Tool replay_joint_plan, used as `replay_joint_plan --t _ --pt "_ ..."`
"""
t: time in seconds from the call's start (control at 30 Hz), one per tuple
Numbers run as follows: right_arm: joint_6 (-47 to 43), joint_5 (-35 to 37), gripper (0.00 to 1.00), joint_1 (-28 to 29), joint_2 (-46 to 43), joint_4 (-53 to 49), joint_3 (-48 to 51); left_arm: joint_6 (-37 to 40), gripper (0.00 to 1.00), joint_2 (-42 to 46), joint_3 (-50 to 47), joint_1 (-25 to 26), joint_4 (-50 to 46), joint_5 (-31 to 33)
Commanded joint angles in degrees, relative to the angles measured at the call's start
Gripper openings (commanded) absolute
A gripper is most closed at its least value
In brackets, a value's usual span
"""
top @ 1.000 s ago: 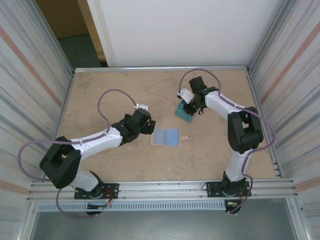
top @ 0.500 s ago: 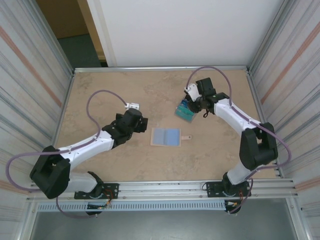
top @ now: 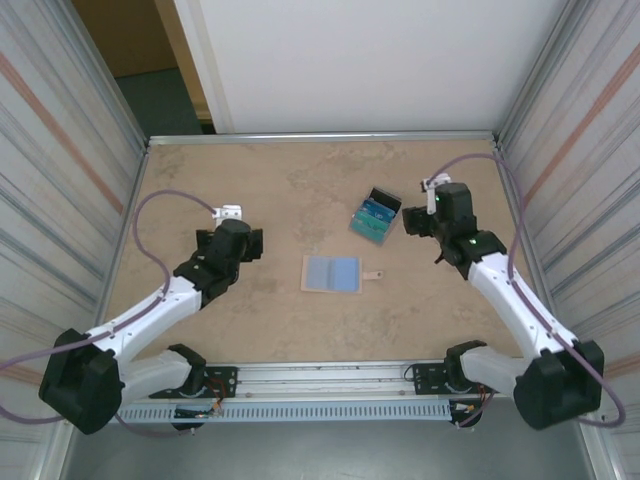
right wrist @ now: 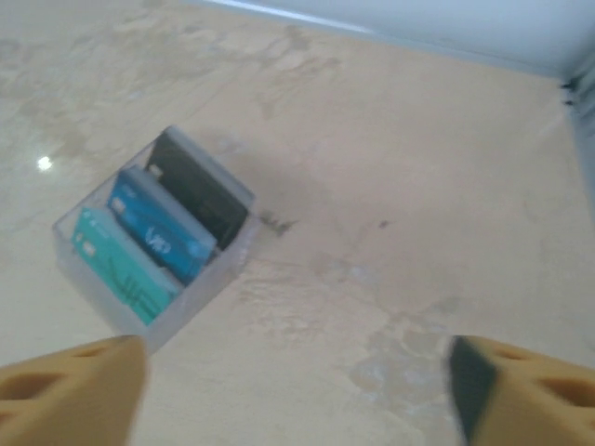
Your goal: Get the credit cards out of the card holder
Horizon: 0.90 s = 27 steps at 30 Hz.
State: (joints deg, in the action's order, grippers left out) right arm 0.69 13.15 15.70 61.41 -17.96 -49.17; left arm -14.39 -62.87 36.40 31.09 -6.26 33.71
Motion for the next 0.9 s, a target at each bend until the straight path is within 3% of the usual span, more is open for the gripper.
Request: replay_joint_plan --t 0.0,0.23,0.5,0.73,0.87 --pt "8.4 5.3 0.99 -1.4 -4.3 0.2 2.9 2.7 0.99 2.1 -1.9 -1.7 3.5 2.7" --pt "14.9 14.0 0.99 -2.8 -14.8 1.4 9.5 5.9 0.99 2.4 -5.0 -7.4 10.7 -0.3" --pt "16.5 19.7 0.99 -4.2 -17.5 0.4 11.0 11.8 0.99 -0.3 -7.7 -14.9 22.0 -8.4" --pt "18.8 18.5 0.99 -5.8 -18.8 1.5 12.7 16.2 0.99 -3.8 -11.9 -21.1 36.2 -14.2" --pt "20.2 19.5 0.99 -6.7 -19.2 2.1 13.6 19.3 0.99 -6.6 -11.8 -22.4 38.8 -14.5"
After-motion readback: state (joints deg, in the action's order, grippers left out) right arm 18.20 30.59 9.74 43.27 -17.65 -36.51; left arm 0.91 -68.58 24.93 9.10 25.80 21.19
